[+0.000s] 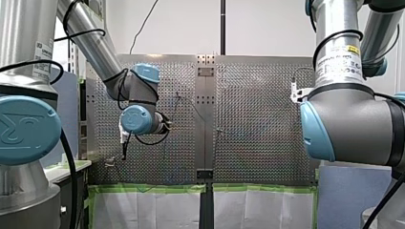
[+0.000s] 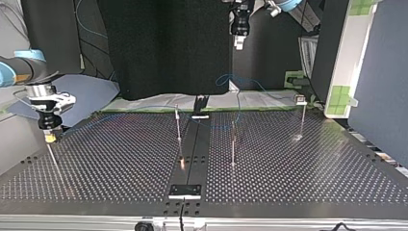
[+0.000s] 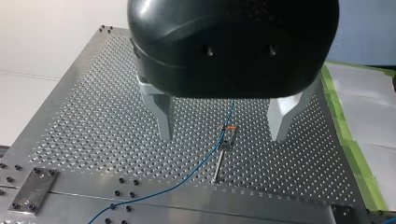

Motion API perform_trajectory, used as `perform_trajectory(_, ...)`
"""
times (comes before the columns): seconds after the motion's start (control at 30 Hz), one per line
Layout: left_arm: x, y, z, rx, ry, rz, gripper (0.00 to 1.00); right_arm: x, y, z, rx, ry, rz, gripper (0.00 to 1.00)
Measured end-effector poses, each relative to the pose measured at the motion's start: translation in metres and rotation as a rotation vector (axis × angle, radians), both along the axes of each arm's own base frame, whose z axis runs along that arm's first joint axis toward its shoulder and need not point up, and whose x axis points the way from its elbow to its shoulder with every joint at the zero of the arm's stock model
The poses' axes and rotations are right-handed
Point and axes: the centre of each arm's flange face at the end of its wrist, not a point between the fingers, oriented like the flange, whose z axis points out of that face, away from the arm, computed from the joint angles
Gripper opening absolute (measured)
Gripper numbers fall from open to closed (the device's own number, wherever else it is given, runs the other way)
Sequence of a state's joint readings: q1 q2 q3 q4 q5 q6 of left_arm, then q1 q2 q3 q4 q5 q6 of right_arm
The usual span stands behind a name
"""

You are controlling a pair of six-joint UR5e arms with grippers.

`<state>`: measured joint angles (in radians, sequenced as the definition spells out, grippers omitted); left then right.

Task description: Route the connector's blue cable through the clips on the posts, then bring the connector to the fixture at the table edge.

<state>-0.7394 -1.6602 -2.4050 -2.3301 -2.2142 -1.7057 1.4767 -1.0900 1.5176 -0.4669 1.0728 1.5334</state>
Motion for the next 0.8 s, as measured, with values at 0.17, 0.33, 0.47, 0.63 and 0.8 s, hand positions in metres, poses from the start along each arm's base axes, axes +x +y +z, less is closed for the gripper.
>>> perform_trajectory(0.17, 0.000, 0.000, 0.000, 0.000, 0.000, -0.001, 1.00, 0.001, -0.002, -0.004, 0.007, -0.007, 0.003, 0.26)
perform_trajectory(0.33, 0.000, 0.000, 0.000, 0.000, 0.000, -0.002, 1.00, 0.002, -0.004, -0.011, 0.018, -0.005, 0.006, 0.26)
perform_trajectory(0.47, -0.001, 0.000, 0.000, 0.000, 0.000, -0.002, 1.00, 0.003, -0.005, -0.012, 0.016, -0.005, 0.008, 0.26)
perform_trajectory(0.63, 0.000, 0.000, 0.000, 0.000, 0.000, 0.000, 1.00, 0.004, -0.007, -0.009, 0.008, -0.005, 0.010, 0.26)
perform_trajectory(0.8, 0.001, 0.000, 0.000, 0.000, 0.000, 0.002, 1.00, 0.004, -0.008, -0.005, 0.003, -0.006, 0.017, 0.26)
